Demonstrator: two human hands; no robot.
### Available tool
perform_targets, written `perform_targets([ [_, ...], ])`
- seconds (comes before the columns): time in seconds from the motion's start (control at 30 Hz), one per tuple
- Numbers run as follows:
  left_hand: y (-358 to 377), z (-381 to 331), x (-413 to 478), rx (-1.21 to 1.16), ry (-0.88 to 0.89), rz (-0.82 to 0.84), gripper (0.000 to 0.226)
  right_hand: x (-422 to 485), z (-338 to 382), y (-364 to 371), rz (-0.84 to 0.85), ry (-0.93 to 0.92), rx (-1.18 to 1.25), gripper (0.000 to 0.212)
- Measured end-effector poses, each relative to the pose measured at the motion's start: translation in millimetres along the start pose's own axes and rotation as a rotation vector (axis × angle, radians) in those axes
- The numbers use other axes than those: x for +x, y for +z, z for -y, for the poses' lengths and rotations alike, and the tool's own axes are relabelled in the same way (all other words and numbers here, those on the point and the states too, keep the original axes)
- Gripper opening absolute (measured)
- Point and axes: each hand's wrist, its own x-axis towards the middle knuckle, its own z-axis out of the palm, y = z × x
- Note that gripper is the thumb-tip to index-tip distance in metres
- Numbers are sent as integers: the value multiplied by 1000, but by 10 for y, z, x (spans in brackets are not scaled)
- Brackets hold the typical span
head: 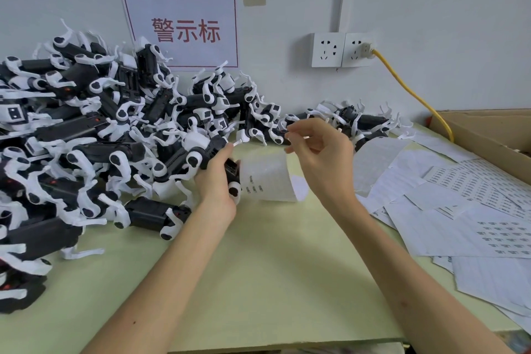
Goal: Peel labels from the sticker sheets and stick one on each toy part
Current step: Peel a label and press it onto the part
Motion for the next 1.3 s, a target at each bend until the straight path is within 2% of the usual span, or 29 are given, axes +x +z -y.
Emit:
perform_targets([
  [0.03,12,-18,-13,14,41,56,17,2,0,-2,-15,-1,2,21],
  [0.07,23,-42,-38,55,79,152,22,5,2,-5,-30,0,8,21],
  [0.2,73,-109,-217,125,49,663,18,11,-2,-13,-69,-1,31,12],
  [0.3,99,-68,-329,139,-15,815,24,4,-14,-14,-75,-26,24,10],
  [0.5,86,-73,-334,35,-1,821,21,5,-24,-15,-91,-72,-22,19],
  [0.57,86,-82,-328,-27,-14,813,21,-4,-35,-4,-76,-91,-52,16],
  [0.67,87,-94,-342,12,0,818,25,-5,-38,3,-55,-141,-84,13],
  [0.83,84,-111,-358,-16,4,809,22,-23,-16,11,-15,-114,-46,11],
  [0.97,72,-128,-368,-8,-46,813,6,-50,23,19,87,-109,-13,18],
  [1.13,40,-114,-303,-6,-13,798,24,-21,24,-1,80,14,69,10],
  [1.3,41,-89,-272,5,4,786,27,23,39,-48,132,111,126,27],
])
